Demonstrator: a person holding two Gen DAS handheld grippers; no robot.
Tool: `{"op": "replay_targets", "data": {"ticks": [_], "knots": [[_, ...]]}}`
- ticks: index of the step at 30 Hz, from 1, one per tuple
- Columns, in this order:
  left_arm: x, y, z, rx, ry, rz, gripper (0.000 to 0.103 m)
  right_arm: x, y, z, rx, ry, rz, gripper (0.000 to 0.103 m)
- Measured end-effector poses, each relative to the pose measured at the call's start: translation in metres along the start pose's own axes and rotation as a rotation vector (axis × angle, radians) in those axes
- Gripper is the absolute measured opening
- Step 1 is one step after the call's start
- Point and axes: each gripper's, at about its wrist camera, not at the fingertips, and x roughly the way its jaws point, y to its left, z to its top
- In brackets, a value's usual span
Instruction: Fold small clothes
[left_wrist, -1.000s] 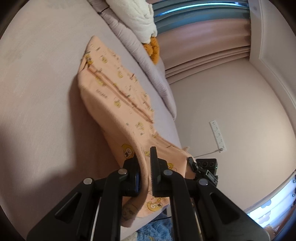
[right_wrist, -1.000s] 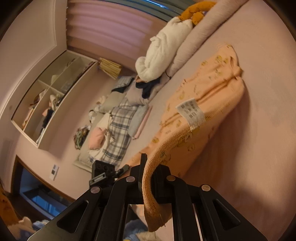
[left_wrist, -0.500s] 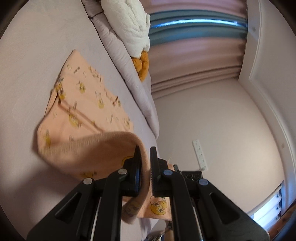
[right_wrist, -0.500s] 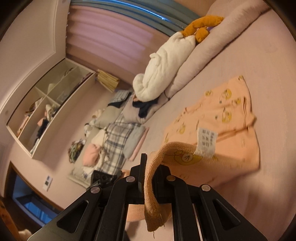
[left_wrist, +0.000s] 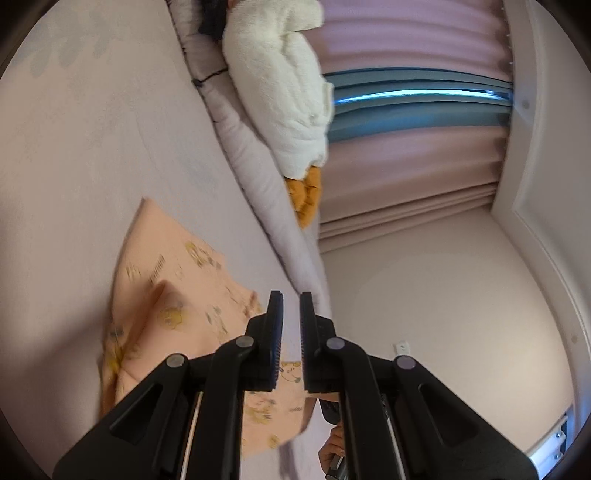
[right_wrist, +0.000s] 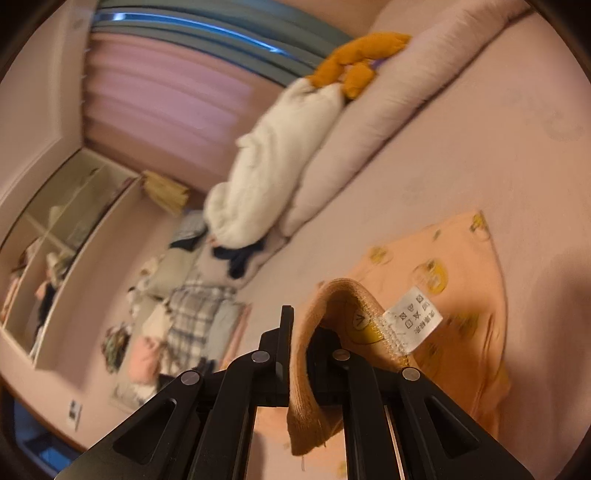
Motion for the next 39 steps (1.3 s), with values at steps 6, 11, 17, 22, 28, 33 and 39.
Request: {"op": "replay_targets", "data": {"ticks": [6,11,17,22,28,33,39], "knots": [[0.005,0.018,0.002,-0.007,0.071,0.119,0.010,0.022,-0.031,0.020,0.059,0.050,-0.135,0.009],[-0.013,0.021,-0.012,0.017,0.130,0.199,0.043,0.015,-0.031,0.011,0.048,0.102,-0.144,0.020],[-0.010,0.026,-0.010,0.039,0.143,0.267,0.051,0.010,-0.020,0.000,0.043,0.100,-0.123,0.024],[0.013,0.035,-0.012,0.060,0.203,0.346,0.050,0.012,-0.018,-0.003,0.049,0.100,-0.131,0.024],[0.005,0.027,-0.022,0.090,0.223,0.307,0.050,0.018,-0.016,-0.004,0.048,0.109,-0.131,0.024],[-0.001,0.014,-0.027,0.133,0.242,0.283,0.050,0.020,-0.021,-0.006,0.057,0.117,-0.129,0.024],[-0.006,0.003,-0.030,0.169,0.230,0.310,0.050,0.021,-0.022,-0.006,0.056,0.119,-0.129,0.024]]}}
